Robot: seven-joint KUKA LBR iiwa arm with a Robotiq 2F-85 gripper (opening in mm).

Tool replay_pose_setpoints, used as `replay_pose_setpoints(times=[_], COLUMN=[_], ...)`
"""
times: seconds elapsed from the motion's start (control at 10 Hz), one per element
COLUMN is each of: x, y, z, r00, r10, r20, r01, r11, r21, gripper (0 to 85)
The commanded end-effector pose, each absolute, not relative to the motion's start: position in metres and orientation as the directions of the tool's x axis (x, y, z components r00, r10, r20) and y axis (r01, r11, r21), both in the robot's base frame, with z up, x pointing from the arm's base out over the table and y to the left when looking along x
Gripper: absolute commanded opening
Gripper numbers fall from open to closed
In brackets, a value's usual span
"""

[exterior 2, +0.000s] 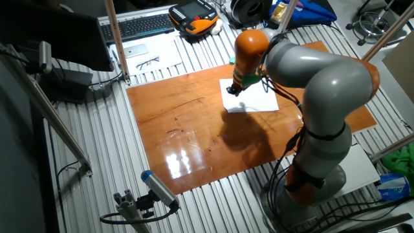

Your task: Flip over and spread out the paper that is laid flat on the table

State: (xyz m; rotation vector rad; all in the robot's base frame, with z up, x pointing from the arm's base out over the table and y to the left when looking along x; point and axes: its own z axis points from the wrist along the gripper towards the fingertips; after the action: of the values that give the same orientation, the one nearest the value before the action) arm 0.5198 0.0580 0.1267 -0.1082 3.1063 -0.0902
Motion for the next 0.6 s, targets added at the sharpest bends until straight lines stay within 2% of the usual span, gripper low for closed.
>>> replay_pose_setpoints(times=[0.0,0.3,0.5], x=[0.52,0.519,0.515], y=[0.06,0.066,0.072], z=[0.118,0.097,0.083], r00=[-0.997,-0.997,-0.998], r10=[-0.072,-0.072,-0.066], r20=[-0.015,0.006,-0.011], r01=[-0.071,-0.072,-0.065], r11=[0.996,0.995,0.995], r21=[-0.061,-0.069,-0.077], gripper=[0.0,0.0,0.0])
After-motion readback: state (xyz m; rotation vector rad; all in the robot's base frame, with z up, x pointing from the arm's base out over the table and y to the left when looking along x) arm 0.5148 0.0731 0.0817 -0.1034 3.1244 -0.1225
